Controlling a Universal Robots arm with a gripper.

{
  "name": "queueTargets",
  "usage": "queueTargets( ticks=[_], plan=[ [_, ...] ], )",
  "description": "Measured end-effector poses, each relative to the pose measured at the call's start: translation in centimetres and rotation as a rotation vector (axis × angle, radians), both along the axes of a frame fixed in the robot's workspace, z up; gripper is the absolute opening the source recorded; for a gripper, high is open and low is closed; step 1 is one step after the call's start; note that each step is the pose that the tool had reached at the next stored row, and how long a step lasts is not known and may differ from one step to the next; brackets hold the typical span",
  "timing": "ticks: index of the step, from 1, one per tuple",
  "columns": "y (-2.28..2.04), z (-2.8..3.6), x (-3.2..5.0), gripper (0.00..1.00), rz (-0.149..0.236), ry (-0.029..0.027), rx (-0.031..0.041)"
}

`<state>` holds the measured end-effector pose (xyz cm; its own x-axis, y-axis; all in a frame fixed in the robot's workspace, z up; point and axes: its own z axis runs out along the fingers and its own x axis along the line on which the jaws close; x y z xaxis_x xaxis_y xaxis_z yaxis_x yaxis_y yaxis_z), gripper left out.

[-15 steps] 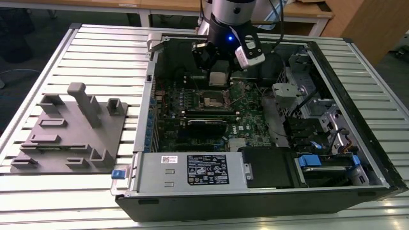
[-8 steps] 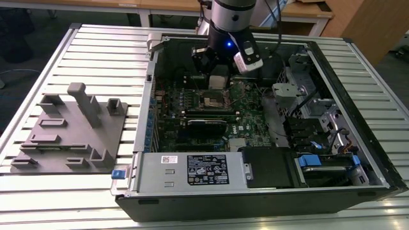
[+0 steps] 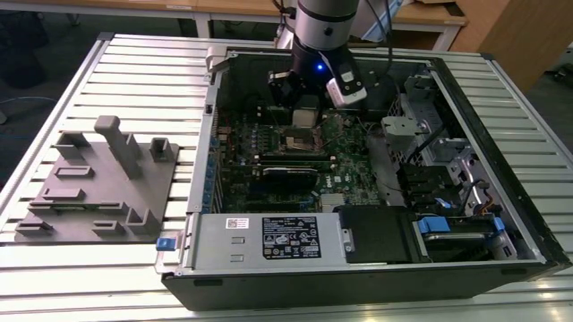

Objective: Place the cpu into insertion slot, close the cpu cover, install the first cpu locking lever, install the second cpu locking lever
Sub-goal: 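Place the cpu into insertion slot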

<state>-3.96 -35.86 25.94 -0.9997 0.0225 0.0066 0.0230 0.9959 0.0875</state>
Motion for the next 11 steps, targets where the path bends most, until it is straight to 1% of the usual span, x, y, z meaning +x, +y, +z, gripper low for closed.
queueTargets(
  ticks=[2, 4, 5, 11],
  plan=[
    [0.0, -0.34, 0.0, 0.54, 0.002, -0.0019, 0.0001],
    [0.0, -0.57, -0.01, 0.54, 0.005, -0.0062, 0.0001],
    [0.0, -0.61, 0.0, 0.54, 0.005, -0.0074, 0.0],
    [0.0, -0.62, 0.0, 0.54, 0.005, -0.0075, -0.0012]
  ],
)
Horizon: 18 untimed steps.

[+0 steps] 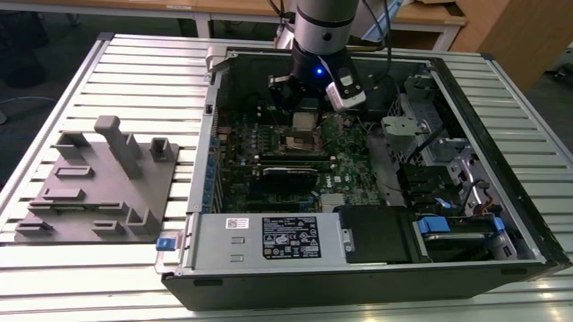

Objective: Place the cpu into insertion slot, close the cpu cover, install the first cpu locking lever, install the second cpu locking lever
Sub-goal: 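Place the cpu into insertion slot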

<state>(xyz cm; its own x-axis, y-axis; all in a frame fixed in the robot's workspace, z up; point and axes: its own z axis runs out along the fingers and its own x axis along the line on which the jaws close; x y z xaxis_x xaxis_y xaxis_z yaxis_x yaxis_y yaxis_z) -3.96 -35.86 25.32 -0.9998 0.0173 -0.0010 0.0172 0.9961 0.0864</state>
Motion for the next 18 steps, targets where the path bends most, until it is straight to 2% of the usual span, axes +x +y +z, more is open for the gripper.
queueTargets(
  ticks=[18],
  plan=[
    [0.04, -0.31, -0.03, 0.54, 0.0, 0.0, -0.0019]
  ],
)
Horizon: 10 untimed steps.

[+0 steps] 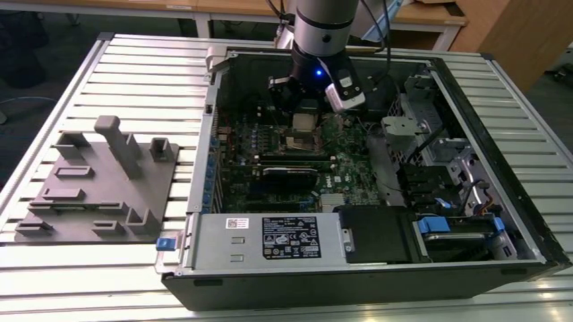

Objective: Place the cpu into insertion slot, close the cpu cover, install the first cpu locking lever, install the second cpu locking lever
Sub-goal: 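Place the cpu into insertion slot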

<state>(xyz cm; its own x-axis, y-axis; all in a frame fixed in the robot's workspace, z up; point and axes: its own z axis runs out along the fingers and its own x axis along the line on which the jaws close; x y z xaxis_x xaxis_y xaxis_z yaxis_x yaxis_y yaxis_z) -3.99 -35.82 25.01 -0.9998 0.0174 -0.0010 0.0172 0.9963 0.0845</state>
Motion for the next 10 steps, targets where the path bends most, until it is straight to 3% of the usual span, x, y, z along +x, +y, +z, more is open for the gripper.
queueTargets(
  ticks=[10],
  plan=[
    [0.0, -0.78, -0.08, 0.54, 0.001, -0.0003, -0.0004]
  ],
)
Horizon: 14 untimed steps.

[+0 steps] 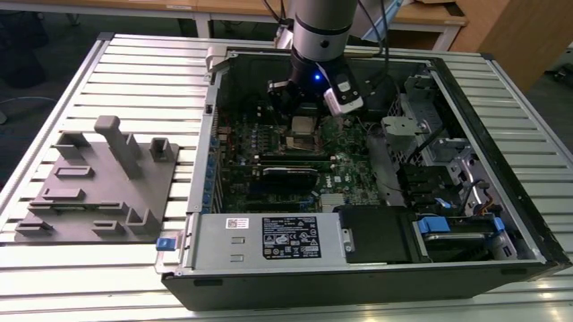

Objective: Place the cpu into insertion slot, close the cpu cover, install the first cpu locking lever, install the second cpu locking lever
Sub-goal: 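Place the cpu into insertion slot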

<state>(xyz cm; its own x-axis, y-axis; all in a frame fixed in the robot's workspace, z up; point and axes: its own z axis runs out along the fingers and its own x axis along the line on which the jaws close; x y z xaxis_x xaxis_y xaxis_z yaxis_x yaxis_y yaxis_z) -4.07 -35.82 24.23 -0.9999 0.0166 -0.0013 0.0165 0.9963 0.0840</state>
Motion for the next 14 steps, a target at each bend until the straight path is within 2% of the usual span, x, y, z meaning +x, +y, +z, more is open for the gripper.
queueTargets(
  ticks=[7, 11, 14],
  plan=[
    [0.0, -0.21, -0.01, 0.54, 0.0, 0.0, -0.0073],
    [0.0, -0.42, -0.08, 0.54, 0.001, -0.0045, -0.0075],
    [0.0, -0.48, -0.11, 0.54, 0.001, -0.0054, -0.0129]
  ],
)
